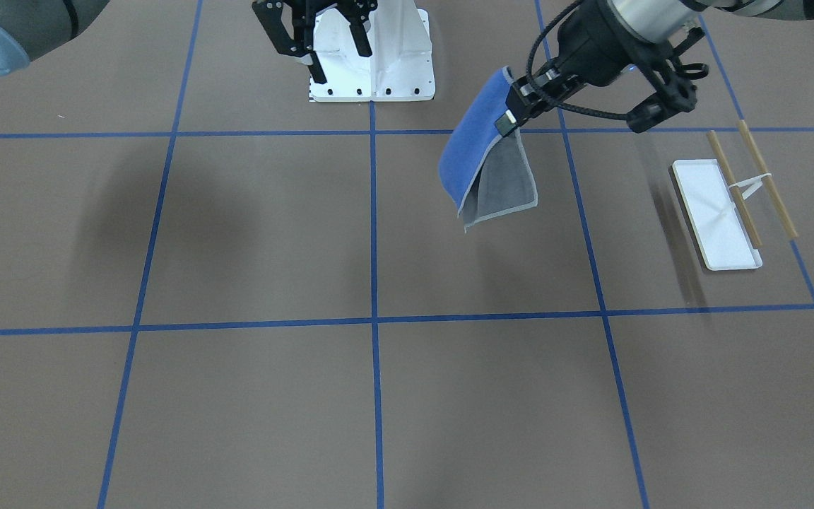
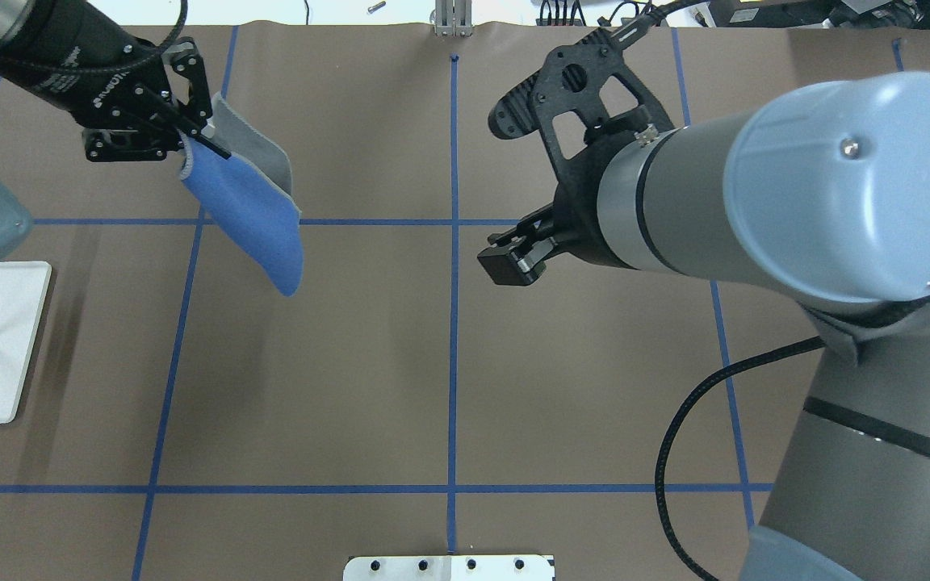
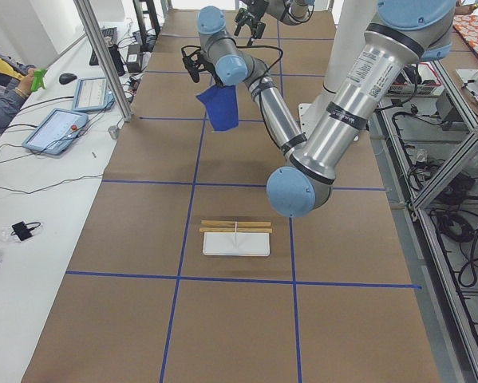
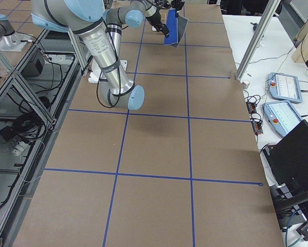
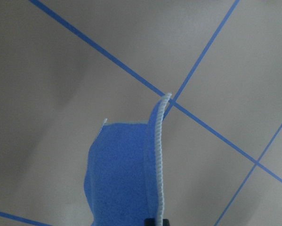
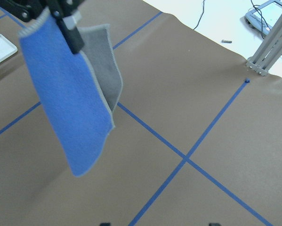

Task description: Hang towel on rack

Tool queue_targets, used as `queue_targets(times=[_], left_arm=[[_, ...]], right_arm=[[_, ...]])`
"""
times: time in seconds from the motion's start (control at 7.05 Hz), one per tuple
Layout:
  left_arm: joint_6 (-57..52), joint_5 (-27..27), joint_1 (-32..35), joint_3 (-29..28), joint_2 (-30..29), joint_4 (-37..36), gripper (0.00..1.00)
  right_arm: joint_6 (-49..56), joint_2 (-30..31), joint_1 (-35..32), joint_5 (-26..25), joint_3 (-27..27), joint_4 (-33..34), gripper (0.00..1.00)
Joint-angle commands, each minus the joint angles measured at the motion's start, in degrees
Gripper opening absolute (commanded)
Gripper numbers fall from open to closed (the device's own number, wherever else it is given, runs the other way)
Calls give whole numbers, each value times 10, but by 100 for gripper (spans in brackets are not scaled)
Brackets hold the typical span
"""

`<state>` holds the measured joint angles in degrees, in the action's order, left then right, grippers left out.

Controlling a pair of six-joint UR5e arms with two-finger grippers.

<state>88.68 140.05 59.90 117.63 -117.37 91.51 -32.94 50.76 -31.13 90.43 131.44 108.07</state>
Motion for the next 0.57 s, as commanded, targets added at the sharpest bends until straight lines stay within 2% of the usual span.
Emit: queue_targets(times=[0.0, 0.14, 0.28, 0.43], left_arm=[[-102, -43, 12, 64, 123, 3, 0], [-153, -43, 33, 77, 176, 5, 0], [-221, -42, 64, 79, 222, 5, 0], [-263, -43, 78, 75, 248, 5, 0]], right_arm=[[-13, 38, -49, 7, 0, 3, 100], [-59, 76, -73, 23, -1, 3, 100], [-56, 104, -127, 73, -25, 2, 100], [-54, 109, -159, 99, -55, 2, 100]])
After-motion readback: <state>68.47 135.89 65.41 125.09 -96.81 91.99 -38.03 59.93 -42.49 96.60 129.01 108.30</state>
